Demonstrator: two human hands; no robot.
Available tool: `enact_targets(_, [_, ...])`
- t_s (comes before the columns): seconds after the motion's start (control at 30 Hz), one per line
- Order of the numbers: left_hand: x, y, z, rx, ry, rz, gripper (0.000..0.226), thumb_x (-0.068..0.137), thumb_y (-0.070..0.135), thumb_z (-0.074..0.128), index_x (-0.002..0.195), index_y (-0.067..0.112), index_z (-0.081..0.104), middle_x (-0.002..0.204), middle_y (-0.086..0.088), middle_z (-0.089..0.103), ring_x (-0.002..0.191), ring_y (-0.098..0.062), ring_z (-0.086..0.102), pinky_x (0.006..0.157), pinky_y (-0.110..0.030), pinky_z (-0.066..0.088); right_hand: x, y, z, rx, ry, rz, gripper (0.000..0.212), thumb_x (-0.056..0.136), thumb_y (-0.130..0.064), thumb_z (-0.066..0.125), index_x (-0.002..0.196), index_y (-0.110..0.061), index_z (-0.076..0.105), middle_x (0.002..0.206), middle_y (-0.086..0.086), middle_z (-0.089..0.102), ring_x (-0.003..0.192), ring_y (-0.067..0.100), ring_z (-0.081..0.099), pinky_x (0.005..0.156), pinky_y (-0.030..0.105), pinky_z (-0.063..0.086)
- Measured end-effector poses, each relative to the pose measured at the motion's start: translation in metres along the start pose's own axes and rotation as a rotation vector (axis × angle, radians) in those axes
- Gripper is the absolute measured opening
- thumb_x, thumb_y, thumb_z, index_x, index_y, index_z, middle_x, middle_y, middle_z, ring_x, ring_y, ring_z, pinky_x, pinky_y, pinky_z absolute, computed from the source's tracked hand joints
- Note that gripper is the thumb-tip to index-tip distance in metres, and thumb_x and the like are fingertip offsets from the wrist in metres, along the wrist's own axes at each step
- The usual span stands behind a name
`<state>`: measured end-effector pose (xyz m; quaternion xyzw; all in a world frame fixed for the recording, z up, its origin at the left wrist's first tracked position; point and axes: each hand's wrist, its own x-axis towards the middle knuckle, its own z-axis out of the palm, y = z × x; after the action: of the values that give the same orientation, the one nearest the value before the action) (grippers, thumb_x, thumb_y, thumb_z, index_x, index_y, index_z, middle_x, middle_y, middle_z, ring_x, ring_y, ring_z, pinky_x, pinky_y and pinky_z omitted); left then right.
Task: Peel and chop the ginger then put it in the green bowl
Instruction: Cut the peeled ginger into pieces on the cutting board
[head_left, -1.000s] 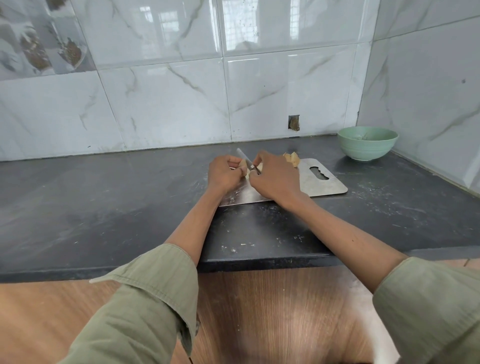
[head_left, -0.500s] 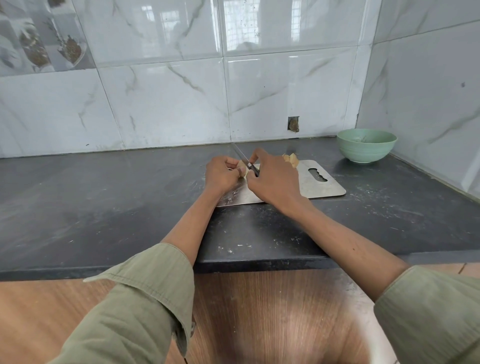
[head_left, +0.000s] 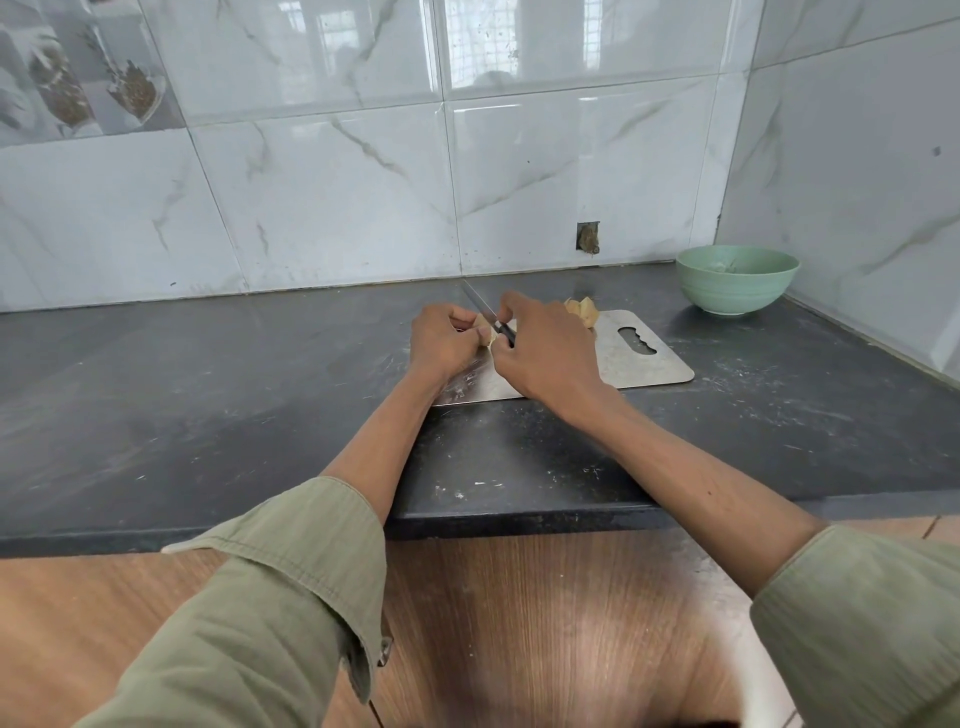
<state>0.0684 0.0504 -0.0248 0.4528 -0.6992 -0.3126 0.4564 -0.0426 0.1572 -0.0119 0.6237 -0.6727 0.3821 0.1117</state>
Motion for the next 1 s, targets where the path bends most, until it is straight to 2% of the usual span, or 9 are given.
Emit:
enact_targets(0.07, [0.0,0.001,0.0,-0.007,0.003,-0.001,0.033,0.084,0.003,0.077,0.066,0.029,0.068,0.062,0.016,0.069,0.056,0.007,0.062,0.063,-0.02,0.058,0.0,0.001,0.0,0.002,0.004,0.001,0.016,0.092,-0.031,0.056,0.105,-0.021,0.059,0.081,0.001,0.063,0.085,0.027,0.053,0.065,0.035,0.032])
enact_targets(0.23, [0.0,0.001,-0.001,0.018,0.0,0.012,0.032,0.081,0.001,0.079,0.067,0.027,0.068,0.067,0.016,0.068,0.057,0.01,0.061,0.057,-0.009,0.047,0.002,0.001,0.002,0.016,-0.004,0.014,0.015,0.094,-0.031,0.058,0.104,-0.02,0.06,0.082,0.001,0.062,0.088,0.026,0.051,0.065,0.034,0.032])
enact_targets(0.3, [0.0,0.001,0.0,0.027,0.0,0.023,0.03,0.08,0.002,0.08,0.069,0.026,0.067,0.069,0.014,0.068,0.062,0.006,0.062,0.063,-0.014,0.051,0.004,0.001,0.004,0.007,-0.006,0.016,0.015,0.094,-0.03,0.059,0.104,-0.02,0.061,0.084,0.002,0.064,0.088,0.027,0.053,0.064,0.034,0.032])
enact_targets(0.4, [0.001,-0.001,0.001,0.031,0.009,0.034,0.03,0.079,0.002,0.081,0.067,0.028,0.069,0.069,0.013,0.07,0.066,-0.002,0.066,0.073,-0.031,0.061,0.007,0.001,0.007,0.037,-0.011,0.036,0.015,0.092,-0.032,0.06,0.101,-0.02,0.063,0.081,0.003,0.065,0.085,0.029,0.058,0.064,0.033,0.035])
enact_targets(0.47, [0.001,-0.002,0.001,0.037,0.012,0.027,0.033,0.08,0.001,0.078,0.065,0.03,0.07,0.067,0.011,0.071,0.067,-0.005,0.068,0.075,-0.035,0.063,0.006,0.001,0.008,0.06,-0.03,0.051,0.014,0.091,-0.032,0.06,0.099,-0.021,0.062,0.077,0.003,0.063,0.082,0.03,0.059,0.064,0.034,0.04])
enact_targets(0.57, [0.002,-0.002,0.0,0.023,0.025,0.003,0.037,0.081,0.0,0.078,0.064,0.031,0.069,0.065,0.013,0.07,0.065,-0.003,0.067,0.073,-0.032,0.062,0.002,0.003,0.007,0.069,-0.033,0.053,0.014,0.089,-0.032,0.059,0.097,-0.021,0.062,0.077,0.003,0.064,0.08,0.03,0.058,0.064,0.034,0.043])
enact_targets(0.73, [0.003,-0.004,0.001,0.027,0.003,0.024,0.038,0.08,-0.005,0.074,0.063,0.029,0.072,0.056,0.018,0.067,0.056,0.007,0.064,0.067,-0.025,0.058,0.002,-0.002,0.011,-0.032,-0.023,-0.005,0.008,0.09,-0.026,0.057,0.097,-0.021,0.058,0.09,0.004,0.066,0.085,0.028,0.057,0.062,0.035,0.038])
enact_targets(0.87, [0.005,-0.007,0.0,0.033,0.022,0.016,0.015,0.076,0.002,0.083,0.076,0.017,0.081,0.073,0.004,0.077,0.073,-0.009,0.075,0.074,-0.035,0.064,0.002,-0.002,0.01,-0.031,-0.027,0.006,0.009,0.089,-0.026,0.057,0.096,-0.022,0.058,0.089,0.004,0.066,0.085,0.028,0.057,0.061,0.034,0.036])
enact_targets(1.0, [0.005,-0.006,0.0,0.024,0.027,0.005,0.026,0.076,0.005,0.086,0.067,0.026,0.075,0.07,0.007,0.075,0.073,-0.011,0.075,0.074,-0.037,0.064,0.001,0.0,0.003,0.02,-0.033,0.038,0.014,0.089,-0.027,0.059,0.101,-0.019,0.063,0.086,0.002,0.067,0.089,0.026,0.056,0.064,0.033,0.036])
